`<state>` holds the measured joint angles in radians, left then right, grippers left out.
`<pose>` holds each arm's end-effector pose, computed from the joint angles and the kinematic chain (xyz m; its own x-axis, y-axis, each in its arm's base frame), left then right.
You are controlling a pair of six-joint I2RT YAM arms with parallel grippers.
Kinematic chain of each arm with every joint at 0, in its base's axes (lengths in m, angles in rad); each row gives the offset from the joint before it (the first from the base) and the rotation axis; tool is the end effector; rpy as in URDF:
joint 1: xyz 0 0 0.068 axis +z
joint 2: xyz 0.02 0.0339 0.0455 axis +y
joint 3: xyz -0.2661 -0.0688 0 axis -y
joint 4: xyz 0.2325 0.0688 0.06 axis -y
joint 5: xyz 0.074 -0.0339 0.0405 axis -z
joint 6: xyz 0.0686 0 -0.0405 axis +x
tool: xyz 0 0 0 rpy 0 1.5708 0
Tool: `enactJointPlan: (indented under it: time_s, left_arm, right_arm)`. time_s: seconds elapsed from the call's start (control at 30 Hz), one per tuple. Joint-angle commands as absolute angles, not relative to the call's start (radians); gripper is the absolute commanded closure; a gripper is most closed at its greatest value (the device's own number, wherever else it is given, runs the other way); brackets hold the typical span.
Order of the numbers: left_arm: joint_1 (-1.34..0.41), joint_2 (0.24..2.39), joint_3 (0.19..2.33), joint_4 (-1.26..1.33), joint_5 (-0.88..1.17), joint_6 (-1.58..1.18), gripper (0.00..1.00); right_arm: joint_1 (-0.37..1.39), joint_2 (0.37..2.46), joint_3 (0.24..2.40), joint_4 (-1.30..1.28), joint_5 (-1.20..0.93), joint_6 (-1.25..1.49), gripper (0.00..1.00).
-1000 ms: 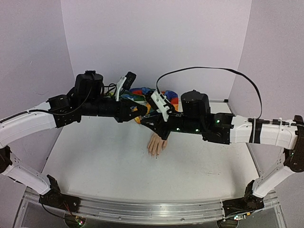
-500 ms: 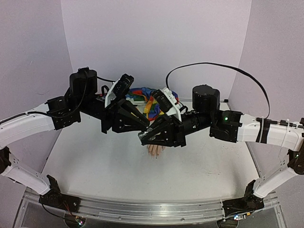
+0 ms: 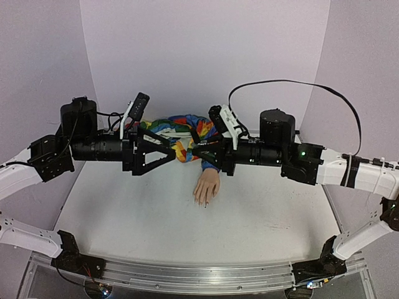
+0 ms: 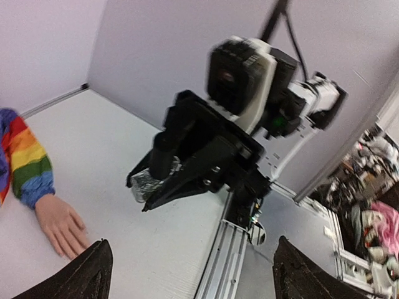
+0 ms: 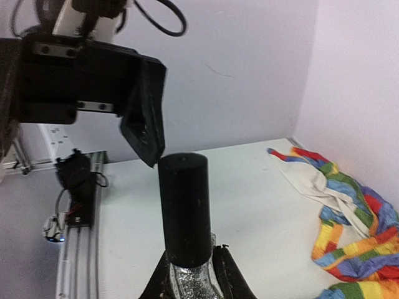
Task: Paint the nails
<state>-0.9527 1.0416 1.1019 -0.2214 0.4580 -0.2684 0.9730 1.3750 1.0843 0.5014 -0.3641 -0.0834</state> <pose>0.1189 -0.2196 0.3954 -0.3505 0.0825 -0.9329 0.9240 0.1929 -0.3301 0.1730 0.2974 0.3942 0.1980 0.1524 -0.9683 -0.9552 0.2517 -0.1557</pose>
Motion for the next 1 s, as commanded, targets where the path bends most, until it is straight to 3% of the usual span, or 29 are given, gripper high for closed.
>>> enactJointPlan:
  time_s: [0.0, 0.37, 0.77, 0.97]
  left_arm:
    - [-0.953, 1.073, 1.116, -0.215, 0.162, -0.534, 0.14]
    - [-0.953, 1.163, 1.133, -0.070, 0.174, -0.579, 0.40]
    - [-0.968, 1.246, 1.169, -0.057, 0.157, -0.556, 0.80]
    - [-0.973, 1.292, 1.183, -0.043, 0.289, -0.487, 0.97]
  right_arm:
    - [1.027, 1.422, 1.138, 0.534, -0.056, -0.175, 1.00]
    - [1.096, 1.498, 1.175, 0.569, 0.091, -0.178, 1.00]
    - [1.112, 1.514, 1.187, 0.577, 0.112, -0.186, 1.00]
    - [1.112, 1.487, 1.167, 0.598, 0.057, -0.150, 1.00]
